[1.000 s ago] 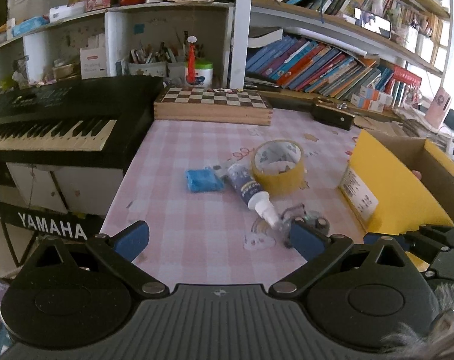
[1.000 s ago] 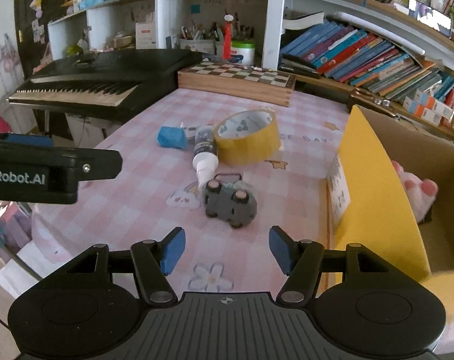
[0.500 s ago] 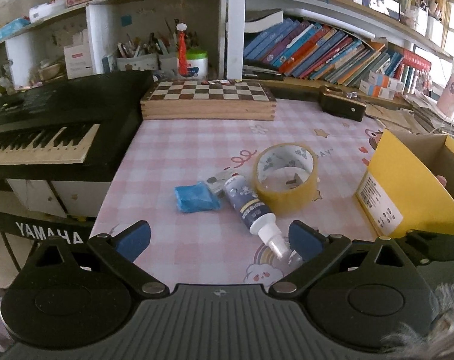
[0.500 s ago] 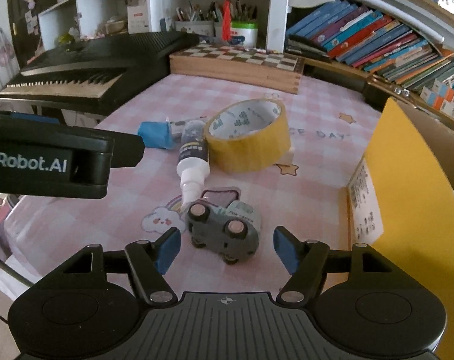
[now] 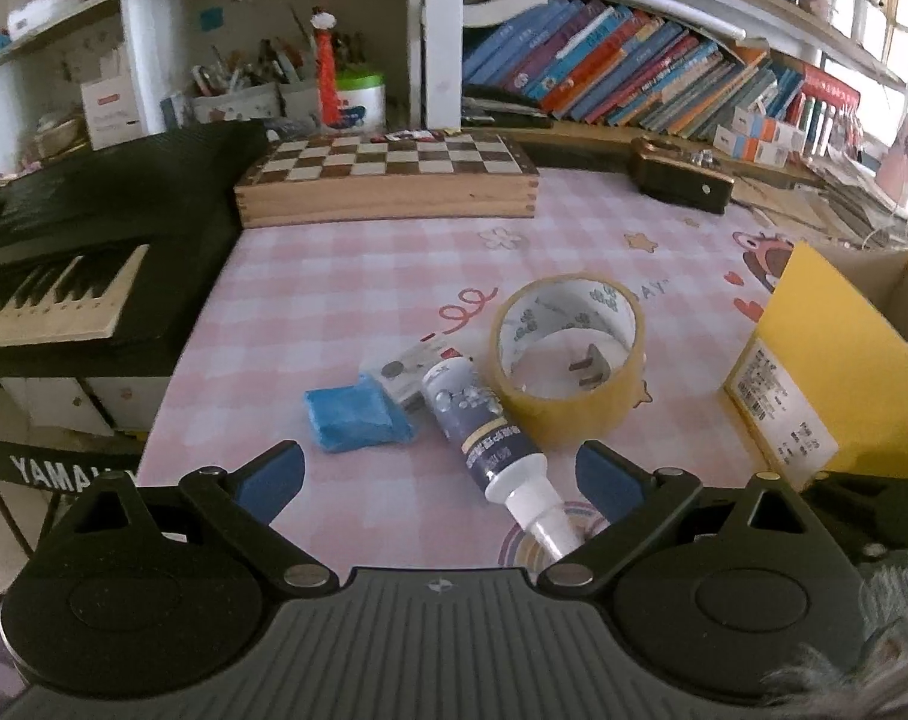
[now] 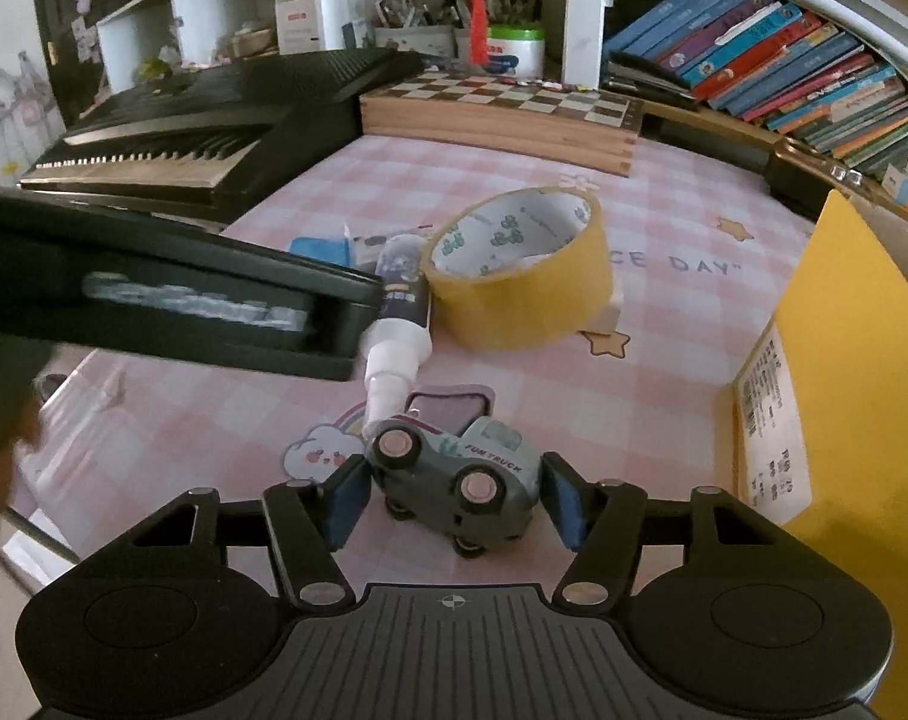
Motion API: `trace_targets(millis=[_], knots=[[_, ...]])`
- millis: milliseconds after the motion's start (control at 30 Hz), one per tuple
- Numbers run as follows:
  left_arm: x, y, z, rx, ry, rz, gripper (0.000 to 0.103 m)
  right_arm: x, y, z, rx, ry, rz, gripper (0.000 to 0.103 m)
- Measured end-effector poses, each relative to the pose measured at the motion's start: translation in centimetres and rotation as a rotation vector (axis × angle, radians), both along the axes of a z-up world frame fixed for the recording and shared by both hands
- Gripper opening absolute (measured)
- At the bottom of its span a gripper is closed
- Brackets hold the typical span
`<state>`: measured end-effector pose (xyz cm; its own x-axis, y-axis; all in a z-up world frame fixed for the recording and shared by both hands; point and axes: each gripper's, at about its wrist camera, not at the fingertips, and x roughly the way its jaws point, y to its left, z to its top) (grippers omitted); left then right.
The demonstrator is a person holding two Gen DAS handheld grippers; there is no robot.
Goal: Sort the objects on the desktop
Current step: 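Grasp the white glue bottle with the left tool while the right tool grasps the grey toy car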
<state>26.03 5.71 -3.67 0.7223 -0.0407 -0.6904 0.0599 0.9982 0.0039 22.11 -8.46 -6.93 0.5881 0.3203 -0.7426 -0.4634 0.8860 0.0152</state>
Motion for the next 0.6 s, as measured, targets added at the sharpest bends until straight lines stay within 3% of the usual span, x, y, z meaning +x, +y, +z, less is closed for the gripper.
trace_targets(millis=[133, 200, 333, 467, 600], knots=[[1.8, -0.7, -1.1, -0.009, 0.033, -0.021, 0.089, -0.5, -0.6, 0.7, -0.015, -0.03, 0.002, 0.062], [3.0, -1.0, -1.9, -0.013, 0.062, -0.027, 0.074, -0.5, -0.9, 0.8, -0.02, -0.029, -0.004, 0.062], [4.8, -1.7, -3.0, -0.016, 0.118, -0.032, 0.06, -0.6, -1.2, 0.6, -0.022, -0.019, -0.007, 0.062], [5.5, -2.3, -3.7, -0.004, 0.127, -0.033, 0.049, -0.8, -1.2, 0.6, -0.021, -0.017, 0.0, 0.062], [5.5, -1.9, -3.6, -0.011, 0.118, -0.014, 0.03, -0.8, -1.4, 0.7, -0.016, -0.022, -0.004, 0.062]])
